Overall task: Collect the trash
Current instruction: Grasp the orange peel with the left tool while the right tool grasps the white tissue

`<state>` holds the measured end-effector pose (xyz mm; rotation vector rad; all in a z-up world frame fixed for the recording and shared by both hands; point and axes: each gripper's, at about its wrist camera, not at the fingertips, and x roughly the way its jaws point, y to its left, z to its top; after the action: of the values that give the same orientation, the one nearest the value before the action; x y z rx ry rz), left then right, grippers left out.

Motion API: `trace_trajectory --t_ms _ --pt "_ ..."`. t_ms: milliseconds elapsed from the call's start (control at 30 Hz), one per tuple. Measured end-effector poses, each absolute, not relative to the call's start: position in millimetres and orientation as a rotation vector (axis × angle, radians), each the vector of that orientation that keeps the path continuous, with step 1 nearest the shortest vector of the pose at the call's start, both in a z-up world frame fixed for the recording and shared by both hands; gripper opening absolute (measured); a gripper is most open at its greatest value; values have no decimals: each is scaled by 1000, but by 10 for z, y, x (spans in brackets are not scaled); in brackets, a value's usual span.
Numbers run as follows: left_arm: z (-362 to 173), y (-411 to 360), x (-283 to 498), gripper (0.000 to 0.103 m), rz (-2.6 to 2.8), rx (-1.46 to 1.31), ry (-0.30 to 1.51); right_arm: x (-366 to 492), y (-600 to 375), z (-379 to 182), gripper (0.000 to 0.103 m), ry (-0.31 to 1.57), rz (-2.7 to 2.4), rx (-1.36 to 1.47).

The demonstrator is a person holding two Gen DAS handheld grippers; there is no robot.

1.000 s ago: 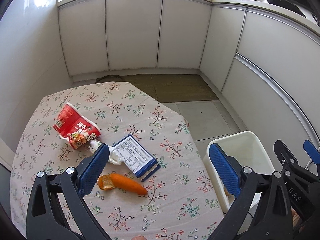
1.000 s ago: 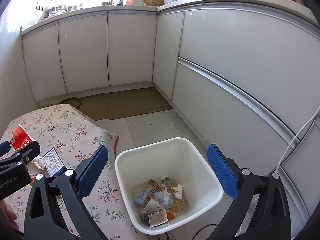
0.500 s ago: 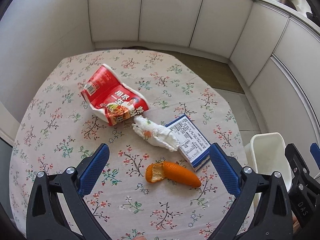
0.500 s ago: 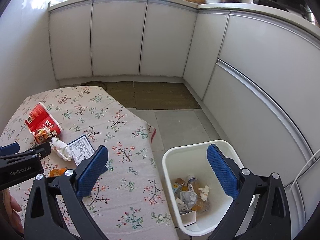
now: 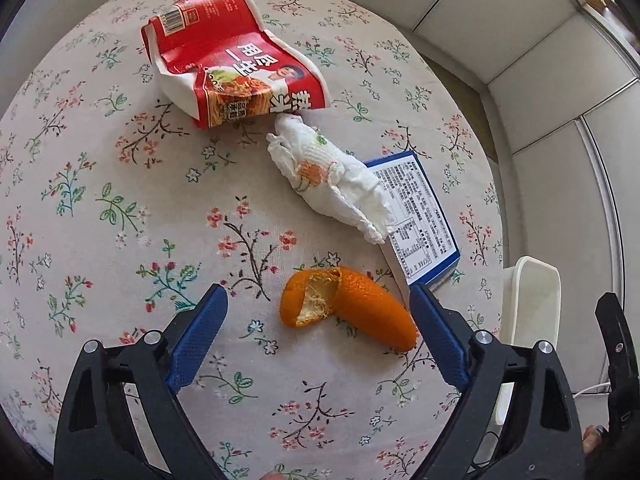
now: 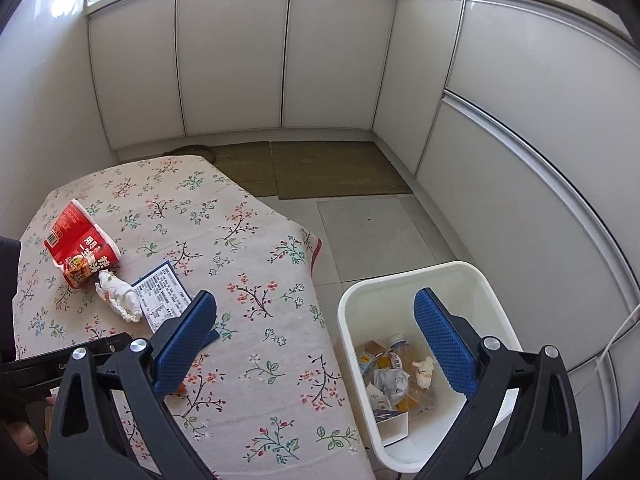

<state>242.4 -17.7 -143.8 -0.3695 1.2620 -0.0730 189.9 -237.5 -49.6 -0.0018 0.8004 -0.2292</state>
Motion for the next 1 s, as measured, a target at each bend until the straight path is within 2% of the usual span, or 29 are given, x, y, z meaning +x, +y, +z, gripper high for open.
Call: trace_trajectory --t_ms 167,267,367,433,533,800,1000 --pt "-1453 -371 2442 78 -23 -322 1235 1856 -2501 -498 96 808 -245 -2" --pt "-1531 -479 2487 68 -7 -283 1251 1846 -2560 -521 96 817 -254 0" --pt "-1558 -546 2465 65 -17 -221 1237 1857 -2585 -539 96 829 -250 9" --pt "-1539 -565 2439 50 -58 -194 1227 1895 -2569 -541 96 840 -222 23" --pt "-1502 -527 2369 33 -128 -177 1231 1984 -2484 -579 96 877 -156 41" --pt "-1246 -8 2192 28 -138 -196 1207 2333 -1841 -869 96 1019 125 -16" --pt "-825 603 2150 28 -81 -247 1104 2432 -1137 -932 96 1009 351 -183"
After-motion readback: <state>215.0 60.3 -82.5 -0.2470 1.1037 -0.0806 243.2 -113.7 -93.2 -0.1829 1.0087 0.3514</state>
